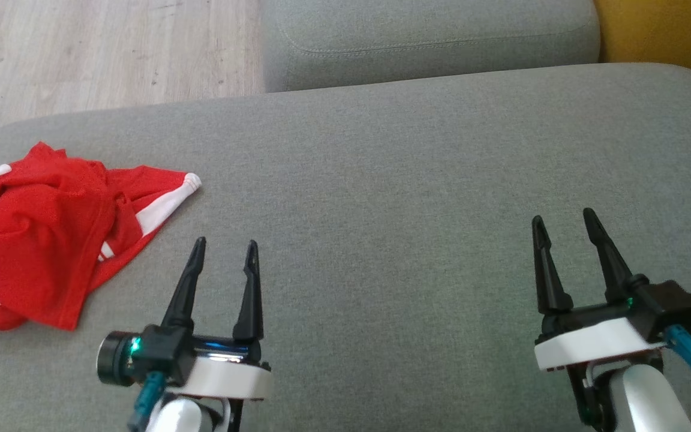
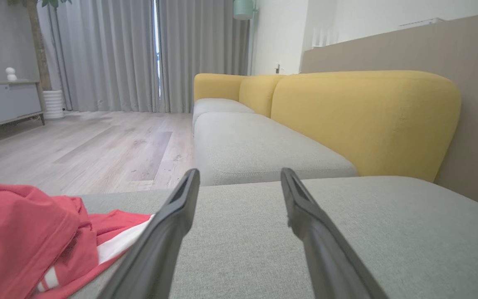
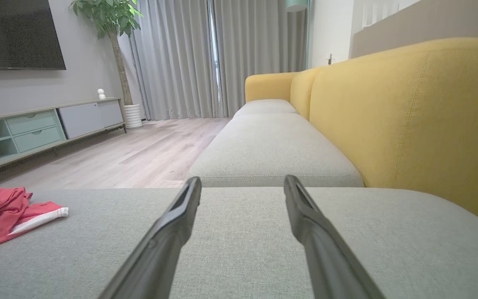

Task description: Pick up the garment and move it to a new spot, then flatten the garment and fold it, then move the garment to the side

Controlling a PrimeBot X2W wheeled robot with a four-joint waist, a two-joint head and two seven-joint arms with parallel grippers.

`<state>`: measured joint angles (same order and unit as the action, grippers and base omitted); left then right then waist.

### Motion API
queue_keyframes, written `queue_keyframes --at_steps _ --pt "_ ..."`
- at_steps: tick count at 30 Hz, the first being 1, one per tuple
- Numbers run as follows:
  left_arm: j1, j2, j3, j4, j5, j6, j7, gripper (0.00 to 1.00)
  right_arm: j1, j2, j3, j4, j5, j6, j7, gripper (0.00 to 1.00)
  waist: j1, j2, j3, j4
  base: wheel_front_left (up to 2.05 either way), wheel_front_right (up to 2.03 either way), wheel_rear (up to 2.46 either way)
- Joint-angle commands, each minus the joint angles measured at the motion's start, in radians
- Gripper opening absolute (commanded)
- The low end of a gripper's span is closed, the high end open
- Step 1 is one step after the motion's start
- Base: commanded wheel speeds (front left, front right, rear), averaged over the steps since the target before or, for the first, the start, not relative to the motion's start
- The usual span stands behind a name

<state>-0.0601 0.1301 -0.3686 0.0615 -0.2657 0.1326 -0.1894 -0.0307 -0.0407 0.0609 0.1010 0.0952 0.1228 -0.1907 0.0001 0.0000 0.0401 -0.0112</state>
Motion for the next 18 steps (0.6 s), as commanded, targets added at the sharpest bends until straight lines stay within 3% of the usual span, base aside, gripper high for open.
queue_keyframes --at_steps 1,12,18 --pt "-0.054 0.019 0.012 -0.028 0.037 0.011 -0.017 1.00 -0.052 -0.008 0.028 -0.044 -0.042 0.007 -0.016 1.00 -0.0001 0.0000 -0.001 -0.001 0.00 0.00 0.00" --pt "-0.062 0.026 -0.032 -0.004 0.144 0.051 -0.047 1.00 -0.051 -0.009 0.046 -0.052 -0.136 0.007 -0.045 1.00 -0.0001 0.0000 -0.008 -0.007 0.00 0.00 0.00" --pt "-0.041 -0.015 0.019 -0.026 0.122 0.025 -0.064 1.00 -0.045 -0.009 0.051 -0.072 -0.133 0.008 -0.063 1.00 -0.0001 0.0000 -0.011 -0.003 0.00 0.00 0.00"
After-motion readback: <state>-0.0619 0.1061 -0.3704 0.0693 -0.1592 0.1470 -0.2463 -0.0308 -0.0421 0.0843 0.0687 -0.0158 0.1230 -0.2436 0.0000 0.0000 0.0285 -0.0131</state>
